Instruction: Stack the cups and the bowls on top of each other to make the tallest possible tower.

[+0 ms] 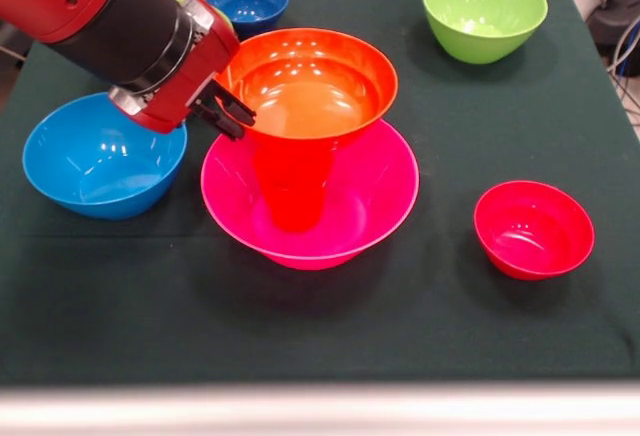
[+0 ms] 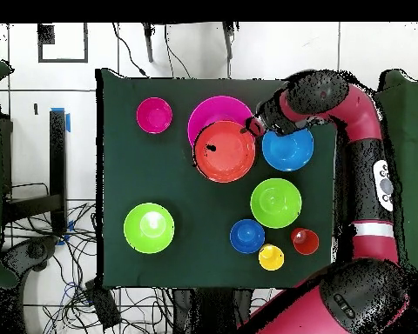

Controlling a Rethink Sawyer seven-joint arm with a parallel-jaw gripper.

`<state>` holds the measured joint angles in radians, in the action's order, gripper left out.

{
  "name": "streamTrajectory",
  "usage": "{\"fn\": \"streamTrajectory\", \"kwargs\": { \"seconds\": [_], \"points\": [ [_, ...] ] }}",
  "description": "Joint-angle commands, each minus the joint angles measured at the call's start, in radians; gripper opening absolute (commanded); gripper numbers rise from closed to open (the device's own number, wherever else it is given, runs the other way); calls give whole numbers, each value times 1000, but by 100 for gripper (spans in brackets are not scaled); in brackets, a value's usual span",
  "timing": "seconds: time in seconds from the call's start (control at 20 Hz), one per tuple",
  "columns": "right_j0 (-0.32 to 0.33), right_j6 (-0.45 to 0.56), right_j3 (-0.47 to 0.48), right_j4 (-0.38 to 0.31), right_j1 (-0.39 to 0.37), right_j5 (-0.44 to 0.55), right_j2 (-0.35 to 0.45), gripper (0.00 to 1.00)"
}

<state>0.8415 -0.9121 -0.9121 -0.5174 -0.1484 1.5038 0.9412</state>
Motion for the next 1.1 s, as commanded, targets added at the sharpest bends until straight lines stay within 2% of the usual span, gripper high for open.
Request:
{"fn": "streamTrajectory", "kwargs": {
  "seconds": [0.05, 0.65, 1.1],
  "points": [
    [-48, 154, 11, -13, -20, -53, -28, 0],
    [-47, 149, -12, -17, -32, -90, -29, 0],
    [-85, 189, 75, -26, -23, -51, -20, 0]
  ]
}}
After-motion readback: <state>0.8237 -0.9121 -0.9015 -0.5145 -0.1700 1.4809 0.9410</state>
